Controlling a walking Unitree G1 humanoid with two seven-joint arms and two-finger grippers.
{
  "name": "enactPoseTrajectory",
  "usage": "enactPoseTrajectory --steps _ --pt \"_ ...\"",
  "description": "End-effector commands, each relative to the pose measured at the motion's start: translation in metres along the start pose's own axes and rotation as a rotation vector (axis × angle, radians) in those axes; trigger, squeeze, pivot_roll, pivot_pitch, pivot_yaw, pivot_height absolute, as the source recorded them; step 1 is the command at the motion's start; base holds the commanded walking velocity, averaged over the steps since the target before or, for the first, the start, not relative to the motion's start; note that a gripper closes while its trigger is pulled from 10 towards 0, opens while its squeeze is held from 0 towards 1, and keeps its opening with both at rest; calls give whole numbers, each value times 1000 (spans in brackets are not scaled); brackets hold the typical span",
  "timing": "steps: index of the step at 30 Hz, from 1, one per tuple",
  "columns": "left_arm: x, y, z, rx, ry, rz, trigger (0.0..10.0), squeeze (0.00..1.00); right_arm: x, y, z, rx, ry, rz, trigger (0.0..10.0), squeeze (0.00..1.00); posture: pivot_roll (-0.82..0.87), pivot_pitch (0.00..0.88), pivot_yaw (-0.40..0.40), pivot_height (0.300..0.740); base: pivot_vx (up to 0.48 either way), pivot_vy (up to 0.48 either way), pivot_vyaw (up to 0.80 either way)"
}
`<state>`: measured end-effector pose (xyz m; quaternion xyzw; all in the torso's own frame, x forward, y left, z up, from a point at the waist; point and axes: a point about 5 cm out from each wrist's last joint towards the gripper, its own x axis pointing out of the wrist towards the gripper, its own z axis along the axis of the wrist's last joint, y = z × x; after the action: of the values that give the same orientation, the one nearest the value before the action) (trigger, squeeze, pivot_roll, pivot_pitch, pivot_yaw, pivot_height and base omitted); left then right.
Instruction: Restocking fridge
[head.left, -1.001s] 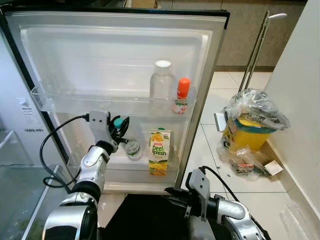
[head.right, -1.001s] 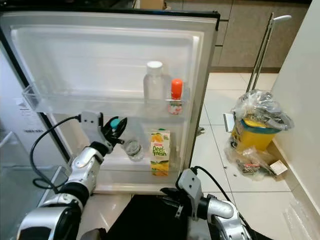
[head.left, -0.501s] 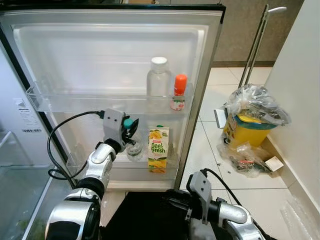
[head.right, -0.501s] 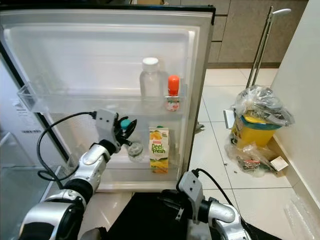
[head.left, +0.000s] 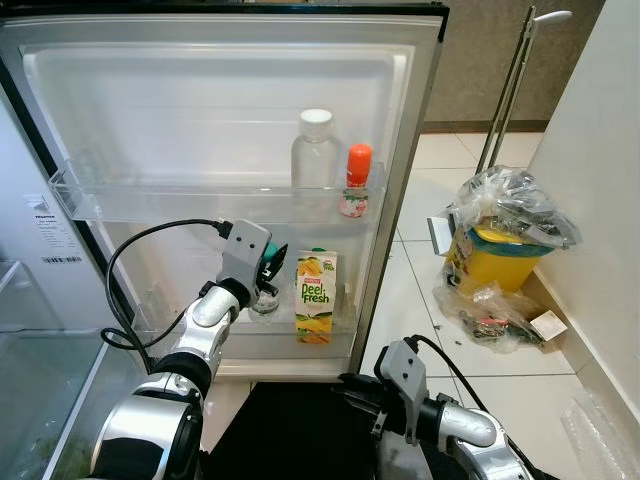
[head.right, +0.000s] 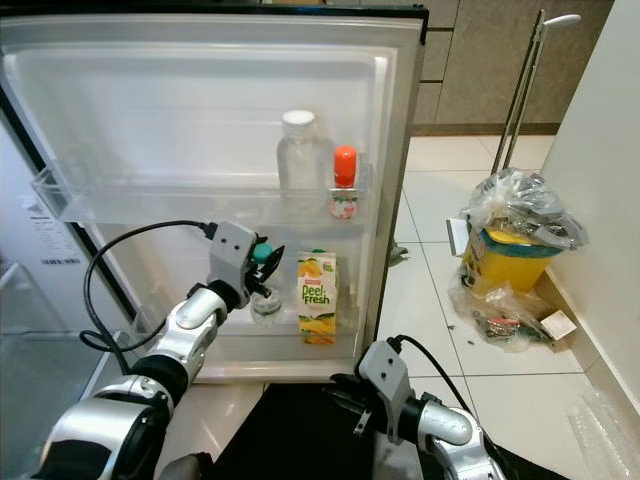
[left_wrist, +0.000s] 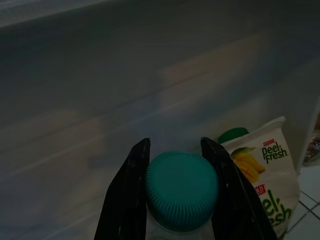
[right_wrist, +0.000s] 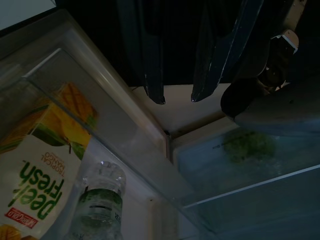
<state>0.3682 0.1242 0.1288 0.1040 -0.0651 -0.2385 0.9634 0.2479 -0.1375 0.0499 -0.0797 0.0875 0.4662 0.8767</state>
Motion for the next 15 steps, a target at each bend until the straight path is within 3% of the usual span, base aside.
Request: enactPoseTrajectory --steps 1,14,15 --pt "1 10 7 60 -9 16 10000 0 0 -2 2 -8 -4 -5 10000 0 -164 78 -3 480 0 0 0" --pt "-4 31 0 72 91 133 10000 0 1 -2 4 -6 -16 -11 10000 0 -166 79 0 480 0 0 0" --pt "-7 34 -6 36 126 165 10000 0 1 -1 5 -4 -20 -12 10000 0 -167 84 2 480 0 0 0"
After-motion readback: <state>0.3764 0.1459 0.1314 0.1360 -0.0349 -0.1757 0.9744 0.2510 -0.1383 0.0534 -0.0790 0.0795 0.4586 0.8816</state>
